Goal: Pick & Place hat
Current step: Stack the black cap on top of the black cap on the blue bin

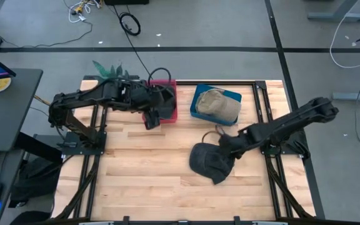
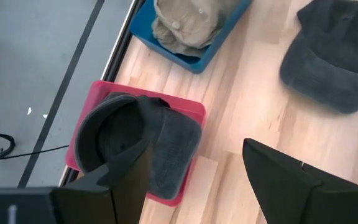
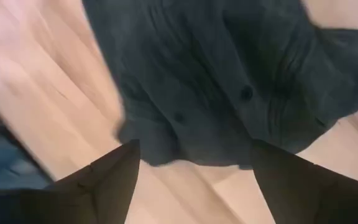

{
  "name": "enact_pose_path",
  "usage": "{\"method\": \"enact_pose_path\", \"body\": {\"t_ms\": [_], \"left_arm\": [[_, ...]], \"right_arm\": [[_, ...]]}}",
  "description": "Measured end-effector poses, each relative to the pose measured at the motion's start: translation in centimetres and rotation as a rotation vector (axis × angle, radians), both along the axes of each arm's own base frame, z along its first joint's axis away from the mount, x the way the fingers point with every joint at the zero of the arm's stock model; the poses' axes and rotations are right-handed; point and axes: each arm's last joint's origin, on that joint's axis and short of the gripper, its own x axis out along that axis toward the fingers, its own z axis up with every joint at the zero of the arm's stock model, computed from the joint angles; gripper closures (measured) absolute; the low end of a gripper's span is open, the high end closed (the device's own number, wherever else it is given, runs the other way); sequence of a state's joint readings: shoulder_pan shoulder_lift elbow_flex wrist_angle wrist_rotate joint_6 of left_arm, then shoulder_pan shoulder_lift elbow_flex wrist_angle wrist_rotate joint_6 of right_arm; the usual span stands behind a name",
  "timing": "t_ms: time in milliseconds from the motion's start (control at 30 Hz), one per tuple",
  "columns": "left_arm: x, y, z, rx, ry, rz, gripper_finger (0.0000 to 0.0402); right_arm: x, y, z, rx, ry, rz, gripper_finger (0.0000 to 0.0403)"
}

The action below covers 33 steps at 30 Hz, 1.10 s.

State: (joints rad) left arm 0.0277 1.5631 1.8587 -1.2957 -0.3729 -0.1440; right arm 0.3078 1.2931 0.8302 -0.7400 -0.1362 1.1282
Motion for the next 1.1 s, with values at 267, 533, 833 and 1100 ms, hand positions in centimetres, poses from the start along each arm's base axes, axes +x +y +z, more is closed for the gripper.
{"method": "enact_pose_path", "body": {"t_ms": [267,533,833,1100], "left_arm": [[0.0,0.0,0.0,-0.007,-0.004,0.006,0.0148],[0.0,0.0,0.0,-0.017,-0.017,0.028,0.0148],[0.0,0.0,0.0,-0.038,-0.034,0.067,0.0148],[0.0,0.0,0.0,-0.004,-0.017,0.029,0.0148]], "right_arm": [[1.1,1.2,-4.7,-0.1,0.188,0.215,0.0127],[2.6,1.7,-7.5,-0.107,0.22,0.248,0.0179],[2.8,1.8,-7.2,-0.084,0.165,0.282,0.0384],[2.6,2.0,-2.3,-0.04,0.028,0.257,0.0394]]}}
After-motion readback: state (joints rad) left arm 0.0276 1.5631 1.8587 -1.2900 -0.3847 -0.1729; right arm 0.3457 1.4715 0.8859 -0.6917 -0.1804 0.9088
